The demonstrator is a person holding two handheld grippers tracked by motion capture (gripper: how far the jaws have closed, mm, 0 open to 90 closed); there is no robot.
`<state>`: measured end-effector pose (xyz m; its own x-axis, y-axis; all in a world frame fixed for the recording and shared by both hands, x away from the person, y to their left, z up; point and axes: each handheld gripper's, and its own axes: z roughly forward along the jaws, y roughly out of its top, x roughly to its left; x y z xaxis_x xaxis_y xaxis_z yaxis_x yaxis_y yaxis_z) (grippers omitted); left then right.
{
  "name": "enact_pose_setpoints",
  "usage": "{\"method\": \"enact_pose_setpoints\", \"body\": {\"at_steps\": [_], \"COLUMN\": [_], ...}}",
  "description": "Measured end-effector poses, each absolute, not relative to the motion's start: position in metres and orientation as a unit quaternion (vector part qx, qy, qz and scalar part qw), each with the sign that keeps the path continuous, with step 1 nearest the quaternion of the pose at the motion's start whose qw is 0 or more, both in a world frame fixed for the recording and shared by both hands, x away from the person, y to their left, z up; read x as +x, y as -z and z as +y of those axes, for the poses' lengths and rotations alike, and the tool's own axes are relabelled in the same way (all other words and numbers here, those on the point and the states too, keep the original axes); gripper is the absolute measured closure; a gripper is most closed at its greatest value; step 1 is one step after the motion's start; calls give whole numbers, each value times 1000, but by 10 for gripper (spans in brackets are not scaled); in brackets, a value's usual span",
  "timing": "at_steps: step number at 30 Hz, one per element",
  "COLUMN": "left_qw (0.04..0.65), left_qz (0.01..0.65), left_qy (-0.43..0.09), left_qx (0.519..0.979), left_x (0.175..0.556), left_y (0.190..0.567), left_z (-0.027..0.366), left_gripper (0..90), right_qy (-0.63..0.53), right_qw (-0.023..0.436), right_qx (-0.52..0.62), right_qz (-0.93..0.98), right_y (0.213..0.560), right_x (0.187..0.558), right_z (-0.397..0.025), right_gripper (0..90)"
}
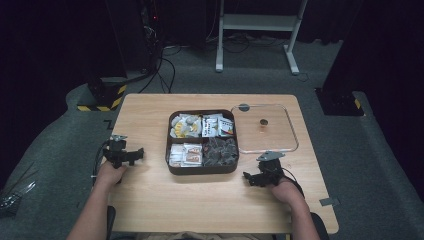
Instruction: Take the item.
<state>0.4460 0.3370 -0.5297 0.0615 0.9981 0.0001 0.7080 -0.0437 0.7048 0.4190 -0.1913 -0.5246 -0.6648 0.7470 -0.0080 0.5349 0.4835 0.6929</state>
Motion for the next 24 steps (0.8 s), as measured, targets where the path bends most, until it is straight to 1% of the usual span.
{"method": "enact_pose_setpoints", "body": {"at_steps": [24], "left_qw": [275], "left_qz": [631], "left_qy": [-262], "left_qx": [676], "left_x": [447], "left_y": [530], "left_z": [338], "left_gripper": [8], "right_qy": [-341], "right_qw": [154], "right_qx": [379], "right_qz": [846], "right_y": [525], "right_x": [419], "right_z": [-192], "right_gripper": [79]}}
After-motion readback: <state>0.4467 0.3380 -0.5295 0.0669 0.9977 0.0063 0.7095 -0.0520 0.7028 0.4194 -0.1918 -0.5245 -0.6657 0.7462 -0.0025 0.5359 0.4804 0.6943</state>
